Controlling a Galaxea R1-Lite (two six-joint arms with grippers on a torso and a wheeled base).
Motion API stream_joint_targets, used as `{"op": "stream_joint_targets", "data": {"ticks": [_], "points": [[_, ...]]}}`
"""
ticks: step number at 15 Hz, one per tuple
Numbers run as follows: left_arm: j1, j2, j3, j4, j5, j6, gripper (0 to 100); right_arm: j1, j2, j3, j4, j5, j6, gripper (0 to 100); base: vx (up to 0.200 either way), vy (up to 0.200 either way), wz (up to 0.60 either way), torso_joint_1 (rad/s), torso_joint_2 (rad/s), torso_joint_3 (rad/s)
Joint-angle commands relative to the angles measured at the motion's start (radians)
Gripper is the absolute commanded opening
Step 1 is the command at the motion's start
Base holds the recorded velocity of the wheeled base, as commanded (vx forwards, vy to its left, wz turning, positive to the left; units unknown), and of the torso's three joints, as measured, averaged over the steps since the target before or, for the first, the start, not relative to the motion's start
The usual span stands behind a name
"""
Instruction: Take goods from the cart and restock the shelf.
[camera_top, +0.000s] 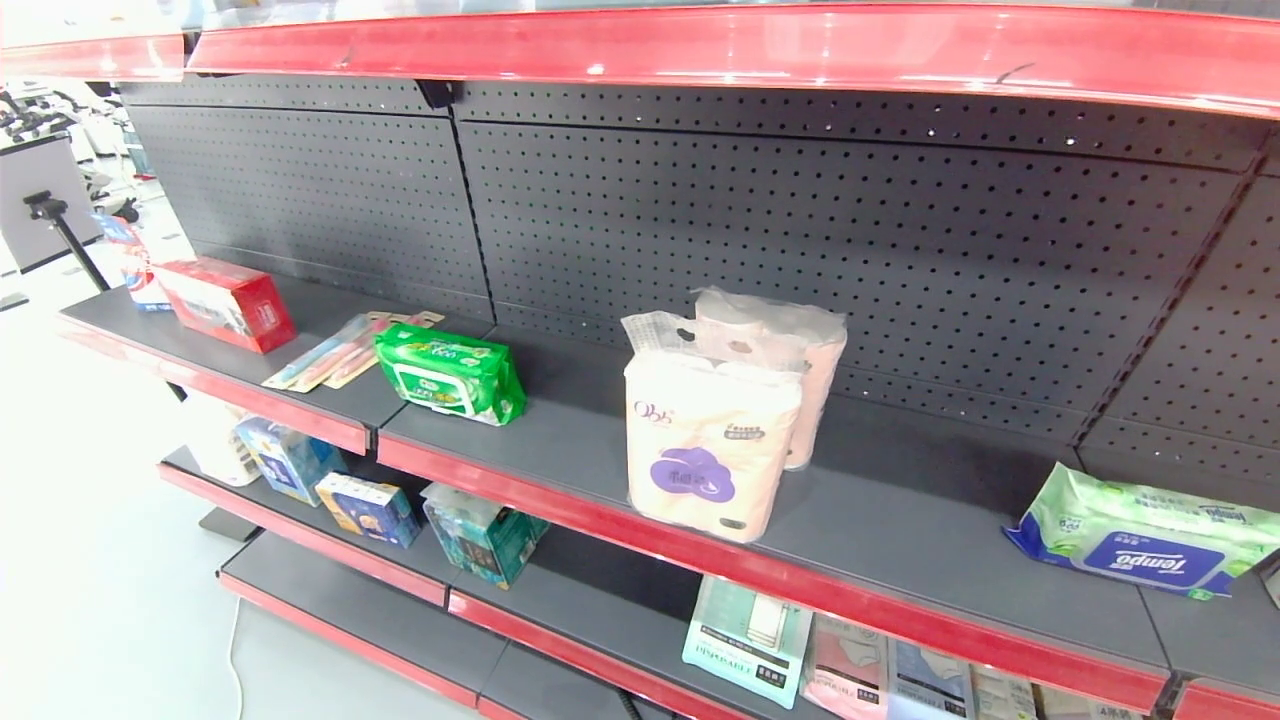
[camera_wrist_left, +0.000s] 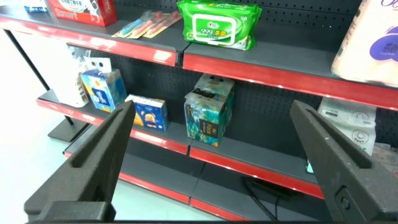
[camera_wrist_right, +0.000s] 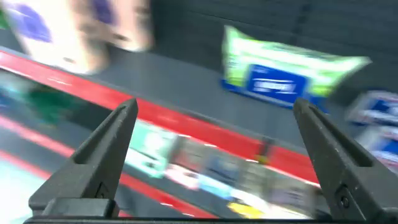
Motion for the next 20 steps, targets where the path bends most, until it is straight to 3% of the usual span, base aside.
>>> {"op": "stream_joint_targets", "data": {"ticks": [1, 2, 3, 4, 14, 20], "points": [[0.0, 0.001, 0.0, 0.0, 0.0, 0.0, 100, -0.002, -0.027, 0.001, -0.001, 0.026, 0.013, 100, 0.0, 0.0, 0.0, 0.0, 0.0, 0.0], [0.0, 0.001, 0.0, 0.0, 0.0, 0.0, 100, -0.002, -0.027, 0.003, -0.001, 0.019, 0.01, 100, 0.0, 0.0, 0.0, 0.0, 0.0, 0.0], [0.0, 0.001, 0.0, 0.0, 0.0, 0.0, 100, -0.004, -0.028, 0.016, -0.005, -0.068, 0.083, 100, 0.0, 0.0, 0.0, 0.0, 0.0, 0.0], [0.0, 0.001, 0.0, 0.0, 0.0, 0.0, 100, -0.004, -0.028, 0.044, -0.034, -0.088, 0.074, 100, 0.0, 0.0, 0.0, 0.0, 0.0, 0.0], [0.0, 0.001, 0.0, 0.0, 0.0, 0.0, 100, -0.002, -0.028, 0.044, -0.04, -0.037, 0.066, 100, 0.0, 0.0, 0.0, 0.0, 0.0, 0.0], [0.0, 0.001, 0.0, 0.0, 0.0, 0.0, 100, -0.002, -0.027, 0.044, -0.042, -0.045, 0.092, 100, 0.0, 0.0, -0.6, 0.006, 0.0, 0.002]]}}
